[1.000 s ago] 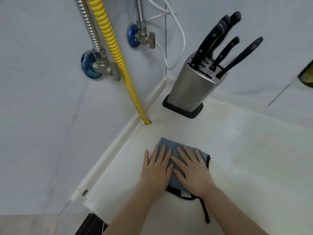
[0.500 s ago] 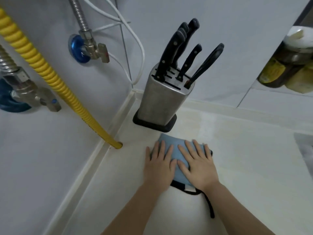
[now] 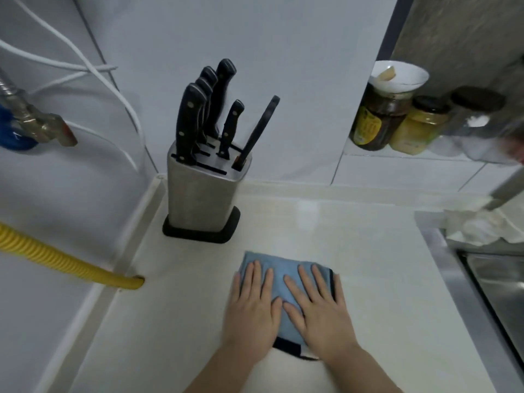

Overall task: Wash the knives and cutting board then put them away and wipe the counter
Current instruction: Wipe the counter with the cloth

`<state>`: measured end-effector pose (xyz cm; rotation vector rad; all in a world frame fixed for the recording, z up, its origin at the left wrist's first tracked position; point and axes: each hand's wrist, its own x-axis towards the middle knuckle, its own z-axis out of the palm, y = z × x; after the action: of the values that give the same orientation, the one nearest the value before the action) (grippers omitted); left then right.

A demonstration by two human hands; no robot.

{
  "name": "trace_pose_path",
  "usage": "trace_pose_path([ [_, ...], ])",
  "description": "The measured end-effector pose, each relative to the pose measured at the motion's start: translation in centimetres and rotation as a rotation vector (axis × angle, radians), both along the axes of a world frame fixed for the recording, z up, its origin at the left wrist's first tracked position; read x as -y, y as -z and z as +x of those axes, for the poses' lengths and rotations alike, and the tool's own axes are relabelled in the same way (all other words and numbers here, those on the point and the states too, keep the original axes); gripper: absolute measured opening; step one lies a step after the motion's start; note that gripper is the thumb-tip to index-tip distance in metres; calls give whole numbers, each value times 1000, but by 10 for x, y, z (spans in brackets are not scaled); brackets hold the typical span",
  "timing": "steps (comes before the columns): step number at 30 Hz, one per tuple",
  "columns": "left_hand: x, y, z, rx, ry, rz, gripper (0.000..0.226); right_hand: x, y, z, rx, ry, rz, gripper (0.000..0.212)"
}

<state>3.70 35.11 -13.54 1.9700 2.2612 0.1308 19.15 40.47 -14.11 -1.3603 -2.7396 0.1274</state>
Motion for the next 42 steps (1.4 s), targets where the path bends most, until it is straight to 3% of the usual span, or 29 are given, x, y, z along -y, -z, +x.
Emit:
trace_pose_path([
  [6,-102,2,-12,-30,-87,31,57,-102,-6,-26,97,64,-54,63],
  [11,-170,4,2,-98,-129,6,59,-167,-4,-17,28,83,-72,84],
  [15,-187,4,27,-102,-109,8,55,-189,-3,7,41,98,-91,71],
  [18,-178,2,38,-113,-39,-29,56,-173,-3,25,26,129,-107,60],
  [22,-136,4,67,-113,-28,-27,63,-133,-7,59,25,102,-105,77],
  [26,-80,9,97,-63,-49,-58,58,-89,-7,94,46,44,-100,79],
  [31,-4,9,151,-33,-60,-74,61,-20,-4,144,50,23,-47,59],
  [35,45,9,205,-14,8,-70,53,36,-7,205,24,-15,-30,54],
  [38,41,5,232,22,22,-102,60,42,-12,235,13,-29,-19,53],
  [42,-11,4,245,12,43,-50,57,-14,-9,245,32,63,-39,53],
])
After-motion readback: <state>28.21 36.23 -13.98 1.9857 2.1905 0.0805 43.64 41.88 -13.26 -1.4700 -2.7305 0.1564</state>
